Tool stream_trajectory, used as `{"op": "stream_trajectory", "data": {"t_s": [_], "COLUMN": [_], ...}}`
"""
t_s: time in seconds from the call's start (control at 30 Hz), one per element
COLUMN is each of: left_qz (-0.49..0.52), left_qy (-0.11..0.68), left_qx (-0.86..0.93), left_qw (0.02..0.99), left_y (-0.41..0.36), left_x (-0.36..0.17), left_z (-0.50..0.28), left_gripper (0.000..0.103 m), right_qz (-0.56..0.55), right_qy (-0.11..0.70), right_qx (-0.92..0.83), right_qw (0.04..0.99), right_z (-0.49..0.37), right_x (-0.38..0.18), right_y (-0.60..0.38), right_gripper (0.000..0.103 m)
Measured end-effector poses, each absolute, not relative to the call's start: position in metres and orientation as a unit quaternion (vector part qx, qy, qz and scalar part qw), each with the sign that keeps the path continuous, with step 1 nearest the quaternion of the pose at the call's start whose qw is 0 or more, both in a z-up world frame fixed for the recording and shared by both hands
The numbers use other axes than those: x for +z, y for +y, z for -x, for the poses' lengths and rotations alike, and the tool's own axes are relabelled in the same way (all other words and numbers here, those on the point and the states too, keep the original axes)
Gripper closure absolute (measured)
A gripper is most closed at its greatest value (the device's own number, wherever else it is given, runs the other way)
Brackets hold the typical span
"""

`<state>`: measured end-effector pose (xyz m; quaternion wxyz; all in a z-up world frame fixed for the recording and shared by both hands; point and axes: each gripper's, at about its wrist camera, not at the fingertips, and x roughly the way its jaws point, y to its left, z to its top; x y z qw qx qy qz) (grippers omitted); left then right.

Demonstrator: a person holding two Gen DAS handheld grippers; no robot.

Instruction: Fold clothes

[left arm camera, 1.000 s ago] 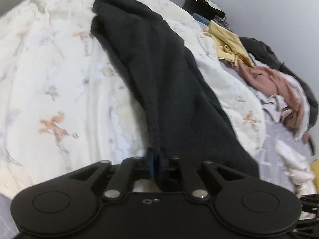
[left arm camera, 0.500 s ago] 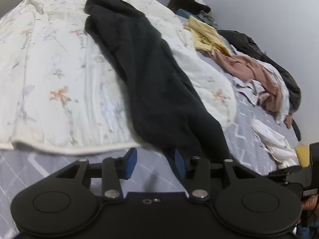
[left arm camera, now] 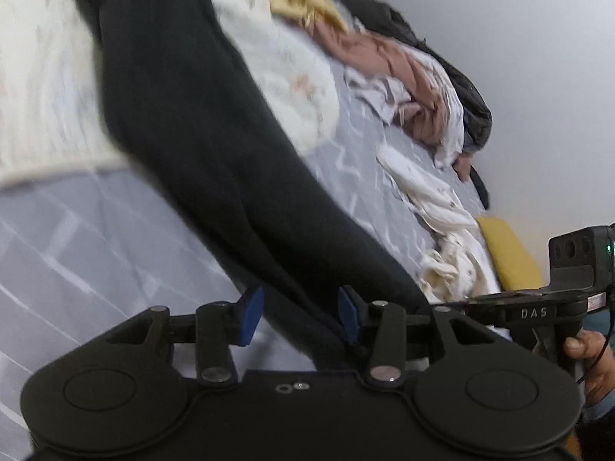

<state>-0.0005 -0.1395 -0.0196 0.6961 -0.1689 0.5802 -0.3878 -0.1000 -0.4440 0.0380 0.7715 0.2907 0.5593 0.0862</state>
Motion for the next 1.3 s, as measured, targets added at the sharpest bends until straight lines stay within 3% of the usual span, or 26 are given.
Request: {"op": "stream_trajectory", "data": {"t_s": [0.27,0.43,0.6,0.67,0.77,0.8,0.97,1.2,1.23,1.3], "left_qz": [0.148,0.123,0.148,0.157,0.191,0.209,0.272,0.338,0.335,0.317], "left_qy": [0.586,0.58,0.602,0.612,0.631,0.639,0.63,0.598,0.596,0.586], "left_qx": [-0.384,-0.39,-0.361,-0.351,-0.343,-0.334,-0.314,-0.356,-0.359,-0.371], "left_qw": [0.698,0.705,0.697,0.691,0.669,0.661,0.656,0.634,0.635,0.647], "left_y": [-0.148,-0.15,-0.141,-0.141,-0.138,-0.138,-0.136,-0.159,-0.162,-0.173], "left_x": [-0.031,-0.03,-0.044,-0.048,-0.055,-0.06,-0.079,-0.103,-0.103,-0.1], "left_z": [0.009,0.012,0.005,0.004,0.005,0.005,0.005,0.0,-0.001,0.0], "left_gripper": [0.056,0.054,0.053,0.053,0.052,0.051,0.051,0.054,0.054,0.059], "right_qz": [-0.389,-0.27,-0.234,-0.195,-0.166,-0.166,-0.125,-0.24,-0.248,-0.234], "right_qy": [0.56,0.65,0.619,0.607,0.594,0.592,0.622,0.623,0.62,0.618], "right_qx": [0.122,0.038,0.03,0.04,0.072,0.077,0.077,0.11,0.119,0.133], "right_qw": [0.722,0.71,0.749,0.769,0.784,0.785,0.769,0.736,0.735,0.738], "right_z": [0.109,0.096,0.102,0.106,0.109,0.109,0.094,0.087,0.087,0.086], "right_x": [0.048,-0.008,-0.005,0.01,0.026,0.027,0.011,-0.027,-0.027,-0.025], "right_y": [-0.448,-0.452,-0.444,-0.433,-0.419,-0.418,-0.416,-0.441,-0.44,-0.434], "right_gripper": [0.099,0.095,0.093,0.084,0.045,0.044,0.044,0.045,0.048,0.075]}}
